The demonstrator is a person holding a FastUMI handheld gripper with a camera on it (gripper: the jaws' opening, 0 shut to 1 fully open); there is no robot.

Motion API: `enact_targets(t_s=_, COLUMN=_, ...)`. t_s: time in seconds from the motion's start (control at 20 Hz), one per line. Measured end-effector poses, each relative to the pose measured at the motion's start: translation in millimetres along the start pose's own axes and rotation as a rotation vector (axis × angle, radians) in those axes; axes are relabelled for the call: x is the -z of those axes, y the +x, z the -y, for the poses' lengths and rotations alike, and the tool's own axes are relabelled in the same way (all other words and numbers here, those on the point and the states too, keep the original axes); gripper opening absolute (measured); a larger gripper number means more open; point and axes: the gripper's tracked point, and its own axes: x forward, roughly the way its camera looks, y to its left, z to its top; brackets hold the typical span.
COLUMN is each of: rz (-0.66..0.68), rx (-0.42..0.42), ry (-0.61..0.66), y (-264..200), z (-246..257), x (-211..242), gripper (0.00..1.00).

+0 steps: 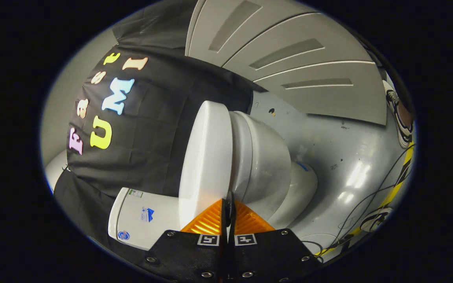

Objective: Open the toilet lid.

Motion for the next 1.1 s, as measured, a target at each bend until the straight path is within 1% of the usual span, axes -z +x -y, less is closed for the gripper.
enact_targets(t_s=0.1, rz=0.003, rx=0.005, ry=-0.023, y=-2.3, z=-4.8, x=-1.3, gripper=0.0)
enact_targets(t_s=0.65, rz=0.005, rx=0.041, ry=-0.259, y=-22.6, z=-54.3, x=-10.4, gripper=0.0)
enact_targets(t_s=0.8, rz=0.017, rx=0.068, ry=-0.361, y=-29.5, z=-71.7, x=-10.0, gripper=0.0)
enact_targets(t_s=0.9, rz=0.031, rx=0.067, ry=-0.403, y=-34.4, z=-87.3, x=-11.9, gripper=0.0)
enact_targets(t_s=1.0, rz=0.046, rx=0.071, ry=-0.487, y=-36.8, z=-100.4, x=-6.4, gripper=0.0)
enact_targets(t_s=1.05, rz=0.045, rx=0.081, ry=-0.542, y=-36.9, z=-102.5, x=-4.3, gripper=0.0)
enact_targets(t_s=1.1, rz=0.046, rx=0.096, ry=-0.572, y=-36.8, z=-102.5, x=-5.5, gripper=0.0)
